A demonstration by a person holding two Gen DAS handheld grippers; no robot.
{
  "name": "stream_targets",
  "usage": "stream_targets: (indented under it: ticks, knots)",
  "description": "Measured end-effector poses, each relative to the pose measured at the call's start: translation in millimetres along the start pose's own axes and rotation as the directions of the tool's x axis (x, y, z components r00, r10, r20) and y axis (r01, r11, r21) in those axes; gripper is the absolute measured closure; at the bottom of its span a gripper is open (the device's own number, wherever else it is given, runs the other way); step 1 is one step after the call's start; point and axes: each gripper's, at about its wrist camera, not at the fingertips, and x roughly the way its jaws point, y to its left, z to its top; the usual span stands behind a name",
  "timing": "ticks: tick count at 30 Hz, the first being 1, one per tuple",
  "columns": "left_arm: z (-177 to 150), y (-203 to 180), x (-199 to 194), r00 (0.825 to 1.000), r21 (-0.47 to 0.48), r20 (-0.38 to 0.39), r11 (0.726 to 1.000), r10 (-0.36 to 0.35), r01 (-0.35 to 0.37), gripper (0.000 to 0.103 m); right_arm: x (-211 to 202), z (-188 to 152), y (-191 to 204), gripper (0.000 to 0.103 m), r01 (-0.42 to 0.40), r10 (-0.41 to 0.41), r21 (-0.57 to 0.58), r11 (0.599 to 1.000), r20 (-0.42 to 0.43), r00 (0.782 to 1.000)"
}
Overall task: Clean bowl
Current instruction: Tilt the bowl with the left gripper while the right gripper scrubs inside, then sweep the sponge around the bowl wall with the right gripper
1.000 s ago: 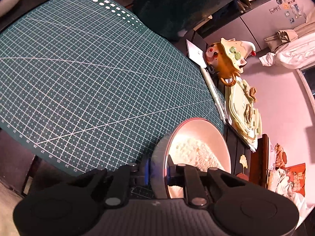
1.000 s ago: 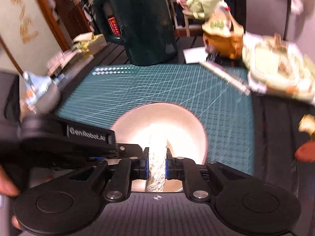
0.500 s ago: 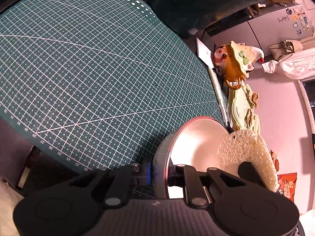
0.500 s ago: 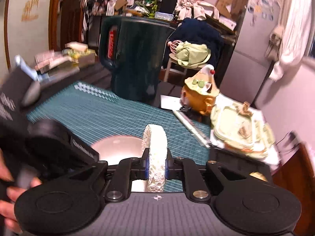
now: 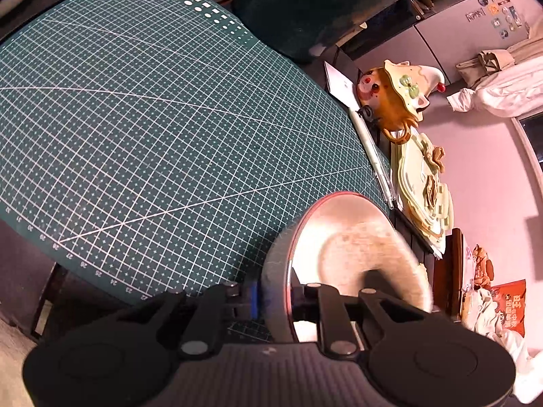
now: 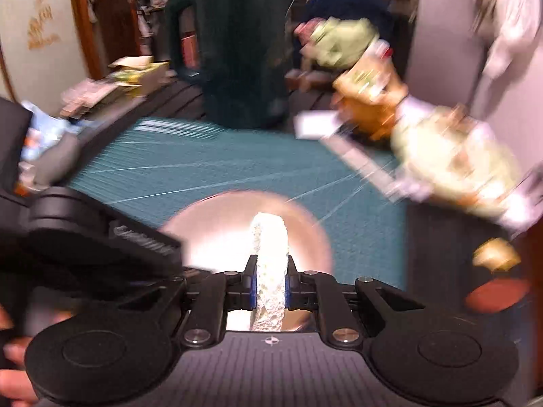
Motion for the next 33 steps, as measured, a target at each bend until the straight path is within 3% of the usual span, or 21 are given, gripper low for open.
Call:
stream_targets:
  ticks: [5, 7, 10, 13, 16, 18, 22, 33]
  knots:
    - [1.1, -0.4, 1.0, 1.0, -0.003, -0.001, 1.0, 0.0, 0.0, 0.087, -26.9, 6.0, 6.5, 0.091, 0.1, -0.089, -0.078, 0.992, 0.133, 0.987]
    - [0.7, 0.0, 0.4, 1.0, -0.004, 0.0, 1.0, 0.0, 0.0, 0.087, -34.2, 10.0, 3.3, 0.091, 0.092, -0.081, -0.066, 0.994, 0.157, 0.984]
    - [0.3, 2.7, -0.6, 1.0, -0.015, -0.001, 1.0, -0.01, 0.01, 0.087, -31.4, 14.3, -11.1, 0.091, -0.057, 0.053, 0.042, 0.997, 0.099, 0.994]
    - [-0.1, 3.8, -0.9, 1.0, -0.016, 0.0, 1.0, -0.019, 0.019, 0.087, -12.8, 11.1, -18.9, 0.091, -0.172, 0.172, 0.135, 0.976, 0.01, 0.985]
    - [-0.2, 4.4, -1.0, 1.0, -0.016, 0.0, 0.999, -0.027, 0.027, 0.086, 8.1, 5.3, -18.3, 0.091, -0.178, 0.19, 0.169, 0.969, -0.058, 0.98]
    - [0.2, 4.0, -0.7, 1.0, -0.012, 0.001, 0.999, -0.03, 0.03, 0.086, 12.6, 3.0, -16.6, 0.091, -0.149, 0.163, 0.168, 0.974, -0.068, 0.984]
    - [-1.3, 3.1, -0.8, 1.0, -0.009, 0.003, 1.0, -0.027, 0.028, 0.086, 6.9, 3.0, -7.8, 0.091, -0.023, 0.024, 0.062, 0.998, -0.021, 0.999]
    - [-4.2, 7.6, 1.1, 1.0, 0.009, -0.003, 0.999, -0.031, 0.031, 0.086, -23.0, 15.6, -20.4, 0.091, -0.038, 0.03, 0.107, 0.993, 0.07, 0.997]
